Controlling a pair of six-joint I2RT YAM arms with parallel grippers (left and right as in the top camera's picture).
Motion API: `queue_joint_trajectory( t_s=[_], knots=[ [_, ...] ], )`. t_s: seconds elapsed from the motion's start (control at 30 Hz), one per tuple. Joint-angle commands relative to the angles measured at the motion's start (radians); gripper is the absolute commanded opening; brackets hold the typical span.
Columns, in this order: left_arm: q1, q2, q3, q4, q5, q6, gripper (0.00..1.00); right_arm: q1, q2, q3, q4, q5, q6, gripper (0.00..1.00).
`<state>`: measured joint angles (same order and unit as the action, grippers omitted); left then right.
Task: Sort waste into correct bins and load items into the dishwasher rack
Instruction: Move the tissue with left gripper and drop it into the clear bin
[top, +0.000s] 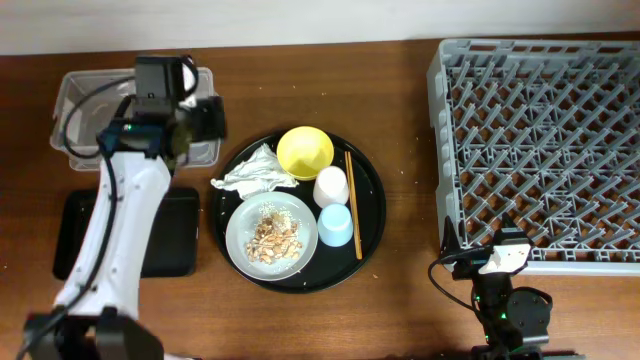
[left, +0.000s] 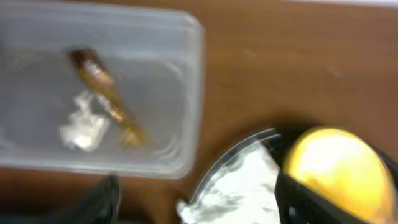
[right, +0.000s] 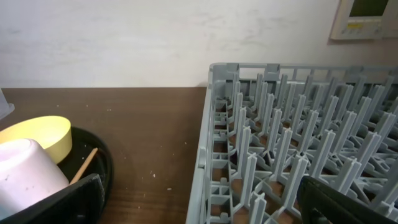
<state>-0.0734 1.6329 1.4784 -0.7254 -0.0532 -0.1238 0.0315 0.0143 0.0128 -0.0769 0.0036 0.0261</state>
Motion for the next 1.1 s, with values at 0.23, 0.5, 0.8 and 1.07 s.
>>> queue_joint_trajectory(
  t_s=[0.23,0.5,0.8,1.07],
  knots=[
    [-0.092,0.163,-0.189,-0.086,-0.034,-0.494,0.53,-0.006,-0.008,-0.007,-0.005,0.009,0.004,0.98],
    [-0.097,0.326,-0.189,0.013,-0.034,-0.621,0.53,-0.006,-0.008,-0.007,-0.005,0.009,0.004,0.98],
    [-0.106,0.237,-0.17,-0.005,-0.029,-0.618,0.01,-0.006,-0.008,-0.007,-0.005,0.009,0.004,0.98],
    [-0.107,-0.203,-0.17,0.103,-0.409,-0.598,0.01,-0.006,-0.008,-0.007,-0.005,0.009,0.004,0.99]
  ],
)
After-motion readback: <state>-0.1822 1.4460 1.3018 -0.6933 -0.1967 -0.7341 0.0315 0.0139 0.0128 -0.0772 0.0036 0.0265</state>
